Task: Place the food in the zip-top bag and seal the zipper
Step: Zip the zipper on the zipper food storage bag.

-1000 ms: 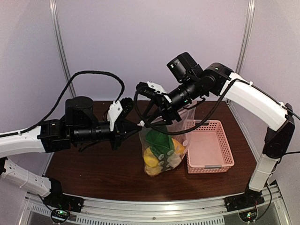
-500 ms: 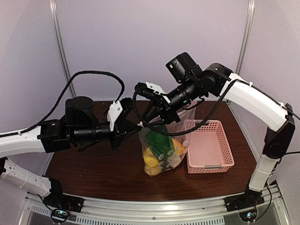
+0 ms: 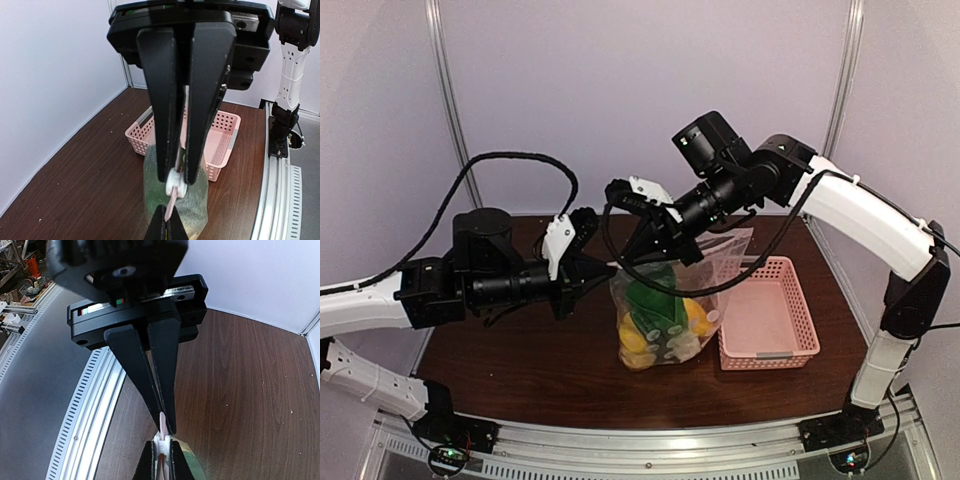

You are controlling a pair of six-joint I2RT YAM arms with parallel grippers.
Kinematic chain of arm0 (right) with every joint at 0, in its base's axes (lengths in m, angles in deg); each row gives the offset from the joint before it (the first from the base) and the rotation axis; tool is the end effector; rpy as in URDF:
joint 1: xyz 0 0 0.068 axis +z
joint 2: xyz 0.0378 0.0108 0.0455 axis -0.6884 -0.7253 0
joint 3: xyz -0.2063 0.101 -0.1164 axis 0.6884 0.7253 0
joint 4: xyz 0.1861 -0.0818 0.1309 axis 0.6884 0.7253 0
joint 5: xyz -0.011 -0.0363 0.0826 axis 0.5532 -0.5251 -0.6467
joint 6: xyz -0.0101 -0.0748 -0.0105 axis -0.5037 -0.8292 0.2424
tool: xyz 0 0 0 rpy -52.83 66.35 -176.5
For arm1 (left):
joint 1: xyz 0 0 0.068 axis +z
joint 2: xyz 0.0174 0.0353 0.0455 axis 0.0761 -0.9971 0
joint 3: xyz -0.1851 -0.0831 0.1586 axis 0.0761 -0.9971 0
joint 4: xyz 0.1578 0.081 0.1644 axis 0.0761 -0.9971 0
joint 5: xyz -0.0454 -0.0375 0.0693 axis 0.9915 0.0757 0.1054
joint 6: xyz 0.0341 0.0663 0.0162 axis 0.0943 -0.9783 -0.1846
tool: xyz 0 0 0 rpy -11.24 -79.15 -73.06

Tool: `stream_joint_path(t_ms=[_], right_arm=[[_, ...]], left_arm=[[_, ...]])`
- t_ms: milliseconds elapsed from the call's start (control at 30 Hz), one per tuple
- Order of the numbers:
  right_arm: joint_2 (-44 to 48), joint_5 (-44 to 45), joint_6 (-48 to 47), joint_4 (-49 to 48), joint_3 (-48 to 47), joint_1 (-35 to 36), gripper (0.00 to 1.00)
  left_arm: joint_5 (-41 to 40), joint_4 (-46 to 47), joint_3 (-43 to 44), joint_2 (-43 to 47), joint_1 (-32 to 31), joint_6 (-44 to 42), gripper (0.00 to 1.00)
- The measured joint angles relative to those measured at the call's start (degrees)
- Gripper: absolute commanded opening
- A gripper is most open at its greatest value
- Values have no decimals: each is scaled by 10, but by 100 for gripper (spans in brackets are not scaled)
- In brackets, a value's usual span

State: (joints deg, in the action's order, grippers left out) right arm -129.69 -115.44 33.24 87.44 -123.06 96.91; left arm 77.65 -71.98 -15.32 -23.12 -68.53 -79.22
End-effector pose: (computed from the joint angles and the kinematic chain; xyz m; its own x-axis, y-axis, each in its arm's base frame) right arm 0.1796 0.3170 0.3802 0.1463 -0.4816 -0.8641 -0.9570 -0.2902 -0.0003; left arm 0.1198 -0.2434 0.3270 -0.1465 0.2032 -0.9681 0.8820 0.4700 -0.0348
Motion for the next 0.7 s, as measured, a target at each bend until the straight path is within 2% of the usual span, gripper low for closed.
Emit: stream_joint_path(t_ms=[300,700], right_arm=[[0,19,-34,14,-7,-9,0],[28,18,-65,62,22,-79,0]], left_arm=[[-37,-1,-35,51,-1,3,0],[-78,0,-61,78,-1,7,0]])
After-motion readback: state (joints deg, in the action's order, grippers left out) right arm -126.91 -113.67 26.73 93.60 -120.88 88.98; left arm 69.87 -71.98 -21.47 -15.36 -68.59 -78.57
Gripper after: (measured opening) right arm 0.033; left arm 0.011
